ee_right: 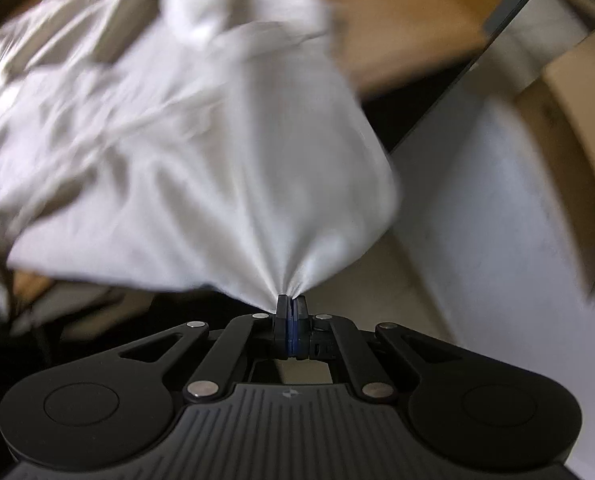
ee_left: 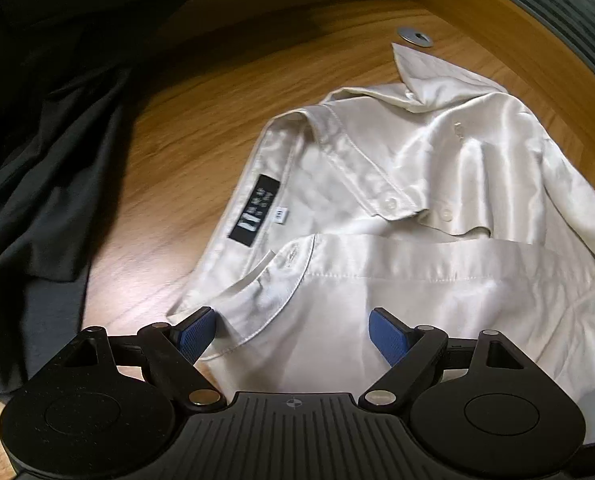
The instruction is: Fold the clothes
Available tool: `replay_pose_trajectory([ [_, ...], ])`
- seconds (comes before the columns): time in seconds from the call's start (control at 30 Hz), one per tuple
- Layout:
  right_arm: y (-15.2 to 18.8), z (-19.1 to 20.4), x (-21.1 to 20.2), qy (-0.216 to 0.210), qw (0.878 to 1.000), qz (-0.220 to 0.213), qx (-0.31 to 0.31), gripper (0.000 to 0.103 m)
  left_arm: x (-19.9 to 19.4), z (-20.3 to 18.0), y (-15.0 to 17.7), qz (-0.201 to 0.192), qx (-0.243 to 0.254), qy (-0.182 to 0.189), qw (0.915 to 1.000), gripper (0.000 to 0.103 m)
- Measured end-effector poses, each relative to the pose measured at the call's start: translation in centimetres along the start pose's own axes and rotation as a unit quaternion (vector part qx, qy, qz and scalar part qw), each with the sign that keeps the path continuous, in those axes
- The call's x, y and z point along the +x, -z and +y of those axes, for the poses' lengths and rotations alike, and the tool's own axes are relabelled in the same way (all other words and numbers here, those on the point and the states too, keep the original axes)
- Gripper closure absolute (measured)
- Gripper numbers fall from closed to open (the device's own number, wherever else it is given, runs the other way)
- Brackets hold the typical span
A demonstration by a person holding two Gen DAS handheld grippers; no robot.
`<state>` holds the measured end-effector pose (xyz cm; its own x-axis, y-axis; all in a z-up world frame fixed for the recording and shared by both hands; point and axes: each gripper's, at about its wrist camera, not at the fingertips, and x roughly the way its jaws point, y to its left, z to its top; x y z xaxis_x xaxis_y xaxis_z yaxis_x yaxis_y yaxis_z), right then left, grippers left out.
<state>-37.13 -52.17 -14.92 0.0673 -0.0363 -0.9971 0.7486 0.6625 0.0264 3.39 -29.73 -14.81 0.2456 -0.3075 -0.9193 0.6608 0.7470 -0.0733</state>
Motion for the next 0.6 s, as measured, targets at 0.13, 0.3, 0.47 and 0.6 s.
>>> replay_pose_trajectory([
  [0.13,0.4,0.9,-1.4,-0.018,0.998,-0.006,-0.058,0.090,0.1,-0.8,0.3,0.005,0.007,0.001,1.0000,0.018],
  [0.3,-3.5,2.5,-4.3,-0.015,0.988,-0.085,-0.124,0.056,-0.8,-1.7,2.0,0.012,-0.009,-0.004,0.9999,0.018],
  [0.47,-9.5,5.2,-4.6,-0.022,0.970,-0.131,-0.203,0.043,-2.0,-3.1,5.3,0.025,-0.057,-0.012,0.9980,0.017],
  [0.6,-14.4,7.7,-3.3,-0.015,0.953,-0.141,-0.269,0.031,-2.8,-4.0,8.2,0.036,-0.108,-0.027,0.9931,0.017],
])
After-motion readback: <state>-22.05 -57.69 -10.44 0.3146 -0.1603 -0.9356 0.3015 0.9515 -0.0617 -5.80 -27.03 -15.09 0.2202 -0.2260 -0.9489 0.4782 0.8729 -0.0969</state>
